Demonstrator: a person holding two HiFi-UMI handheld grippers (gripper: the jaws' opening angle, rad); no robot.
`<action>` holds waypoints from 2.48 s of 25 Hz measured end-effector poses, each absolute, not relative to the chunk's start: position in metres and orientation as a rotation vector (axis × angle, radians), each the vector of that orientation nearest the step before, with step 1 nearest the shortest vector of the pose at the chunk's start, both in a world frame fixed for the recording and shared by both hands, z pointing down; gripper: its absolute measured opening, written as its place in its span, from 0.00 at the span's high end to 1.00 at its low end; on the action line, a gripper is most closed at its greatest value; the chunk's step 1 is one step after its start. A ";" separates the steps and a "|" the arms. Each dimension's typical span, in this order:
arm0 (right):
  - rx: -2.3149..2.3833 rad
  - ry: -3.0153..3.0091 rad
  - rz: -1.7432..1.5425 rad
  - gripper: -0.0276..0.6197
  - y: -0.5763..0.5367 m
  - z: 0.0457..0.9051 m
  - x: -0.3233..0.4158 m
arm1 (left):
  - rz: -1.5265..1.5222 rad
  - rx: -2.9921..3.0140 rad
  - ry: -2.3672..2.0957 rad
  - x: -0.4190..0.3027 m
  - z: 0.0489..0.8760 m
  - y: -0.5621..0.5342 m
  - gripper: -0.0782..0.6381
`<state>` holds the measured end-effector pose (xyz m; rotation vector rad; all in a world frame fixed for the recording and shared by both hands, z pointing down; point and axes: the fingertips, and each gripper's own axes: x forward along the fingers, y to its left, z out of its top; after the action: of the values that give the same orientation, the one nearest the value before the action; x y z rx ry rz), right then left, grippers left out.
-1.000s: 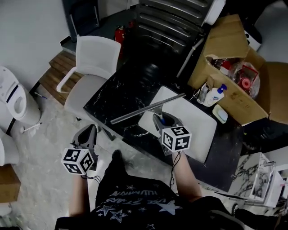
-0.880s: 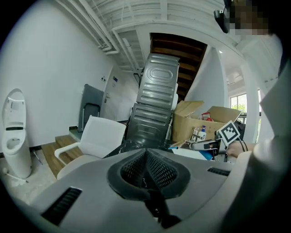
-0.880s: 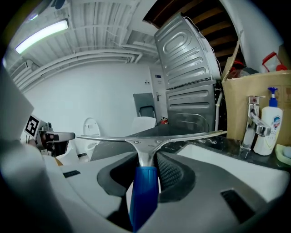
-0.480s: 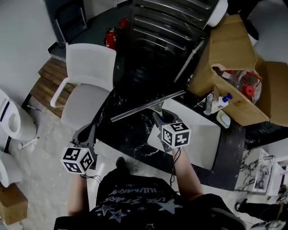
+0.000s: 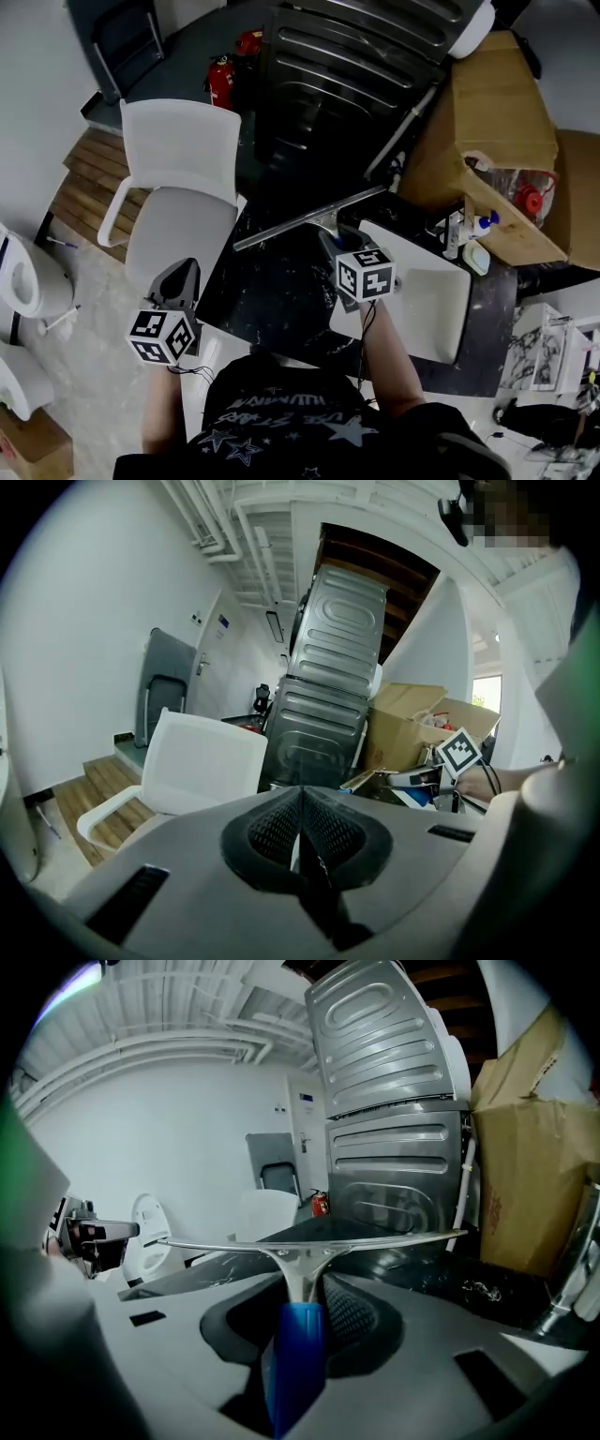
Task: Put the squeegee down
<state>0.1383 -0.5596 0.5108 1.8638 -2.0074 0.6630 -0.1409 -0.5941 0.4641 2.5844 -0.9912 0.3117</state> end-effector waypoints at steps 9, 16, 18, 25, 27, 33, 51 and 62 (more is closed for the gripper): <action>1.845 -1.945 0.703 0.75 -0.601 0.533 0.141 | 0.344 2.602 -0.900 -0.127 0.478 -0.634 0.86; 1.801 -1.891 0.753 0.75 -0.617 0.550 0.140 | 0.355 2.600 -0.855 -0.118 0.487 -0.648 0.86; 1.802 -1.877 0.762 0.75 -0.620 0.552 0.141 | 0.359 2.598 -0.846 -0.117 0.489 -0.650 0.86; 1.785 -1.814 0.775 0.74 -0.623 0.560 0.142 | 0.362 2.591 -0.834 -0.116 0.493 -0.656 0.86; 1.771 -1.798 0.763 0.74 -0.624 0.562 0.141 | 0.363 2.591 -0.831 -0.116 0.494 -0.656 0.86; 1.776 -1.768 0.752 0.74 -0.624 0.564 0.142 | 0.367 2.590 -0.824 -0.115 0.495 -0.653 0.86; 1.868 -1.903 0.651 0.75 -0.568 0.509 0.151 | 0.324 2.648 -0.896 -0.102 0.457 -0.595 0.86; 1.869 -2.041 0.571 0.87 -0.486 0.467 0.159 | 0.292 2.653 -0.940 -0.076 0.434 -0.499 0.86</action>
<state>0.1593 -0.4857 0.4667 1.8685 -2.0409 0.5713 -0.0757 -0.4988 0.4337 2.6527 -0.9403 0.2921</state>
